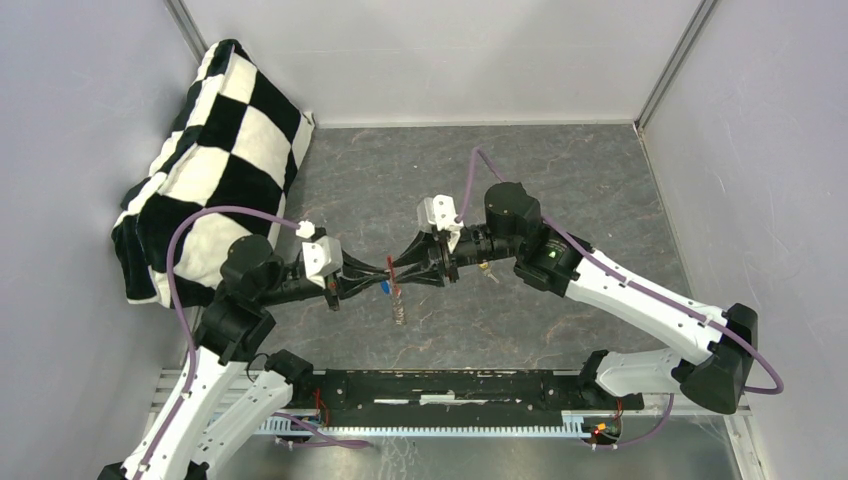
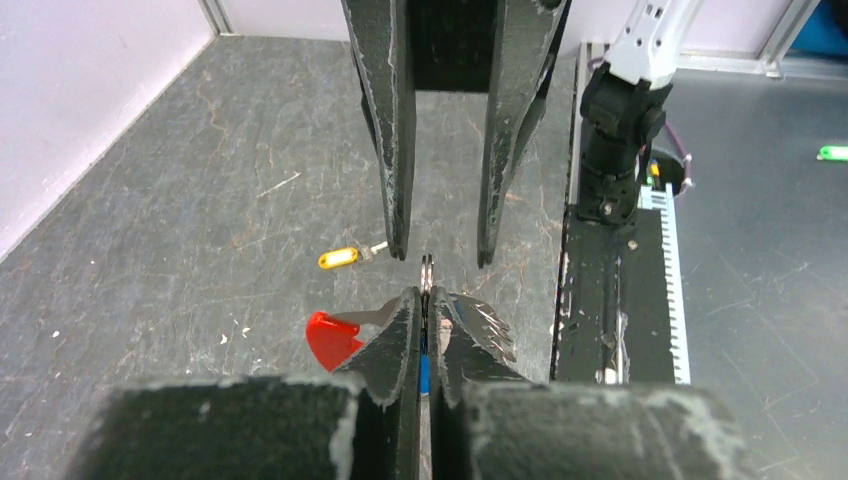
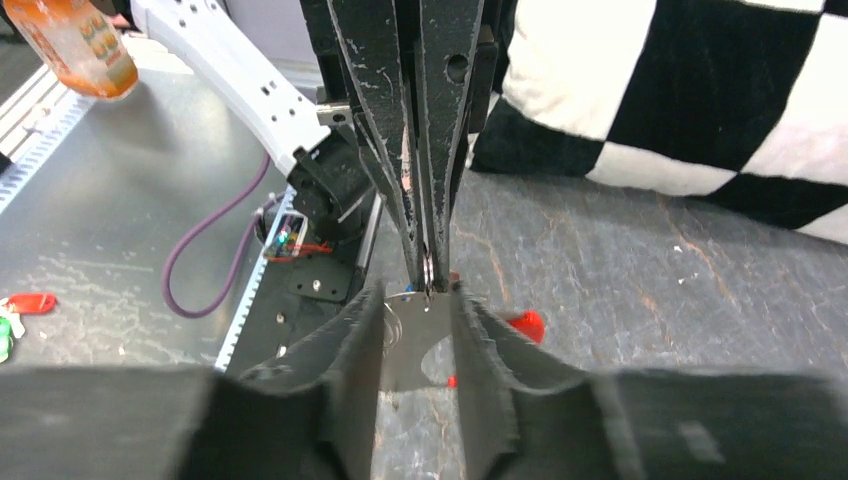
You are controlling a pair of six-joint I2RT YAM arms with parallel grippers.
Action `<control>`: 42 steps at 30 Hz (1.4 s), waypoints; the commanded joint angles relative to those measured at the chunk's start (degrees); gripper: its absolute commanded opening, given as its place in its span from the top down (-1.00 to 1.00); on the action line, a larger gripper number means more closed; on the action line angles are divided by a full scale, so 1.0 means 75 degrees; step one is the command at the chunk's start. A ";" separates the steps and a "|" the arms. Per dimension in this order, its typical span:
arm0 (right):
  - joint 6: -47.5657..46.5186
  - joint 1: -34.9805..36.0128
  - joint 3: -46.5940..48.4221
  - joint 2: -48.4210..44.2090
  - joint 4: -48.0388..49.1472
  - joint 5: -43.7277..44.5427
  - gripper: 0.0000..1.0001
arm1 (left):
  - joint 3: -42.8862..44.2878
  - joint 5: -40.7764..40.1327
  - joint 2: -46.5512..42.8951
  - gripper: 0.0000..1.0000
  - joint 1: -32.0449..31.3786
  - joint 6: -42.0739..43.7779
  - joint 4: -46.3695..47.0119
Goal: Put the keys on the keyring
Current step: Insert the key onto the keyring.
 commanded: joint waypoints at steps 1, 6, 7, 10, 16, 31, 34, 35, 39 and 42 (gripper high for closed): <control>-0.0800 -0.0088 0.0689 -0.0160 -0.1138 -0.0013 0.15 | 0.0418 0.0089 0.0121 0.96 0.0012 0.1219 -0.0808; -0.1604 -0.0077 0.1852 0.0418 -0.3030 0.0011 0.00 | 0.0790 0.0174 0.0378 0.96 0.0012 0.2180 -0.1788; -0.1685 -0.0065 0.2029 0.0567 -0.3269 0.0023 -0.01 | 0.0820 0.0171 0.0392 0.96 0.0012 0.2279 -0.1851; -0.1901 0.0004 0.2543 0.0934 -0.3881 0.0032 -0.01 | 0.0846 0.0206 0.0394 0.96 0.0012 0.2504 -0.1922; -0.2152 0.0386 0.3294 0.1497 -0.4553 0.0534 0.02 | 0.0870 0.0292 0.0394 0.96 0.0012 0.2694 -0.2057; -0.2094 0.0688 0.3913 0.2065 -0.4919 0.0998 0.27 | 0.0846 0.0298 0.0257 0.96 0.0012 0.2834 -0.2099; -0.2126 0.0727 0.3927 0.2143 -0.4948 0.1003 0.29 | 0.0846 0.0312 0.0240 0.95 0.0012 0.2823 -0.2110; -0.2141 0.0742 0.3928 0.2160 -0.4968 0.1005 0.30 | 0.0846 0.0315 0.0231 0.96 0.0012 0.2823 -0.2111; -0.2176 0.0746 0.3903 0.2186 -0.5051 0.1040 0.33 | 0.0836 0.0309 0.0196 0.96 0.0012 0.2851 -0.2103; -0.2166 0.0752 0.3924 0.2201 -0.5027 0.1037 0.53 | 0.0835 0.0334 0.0202 0.96 0.0012 0.2847 -0.2112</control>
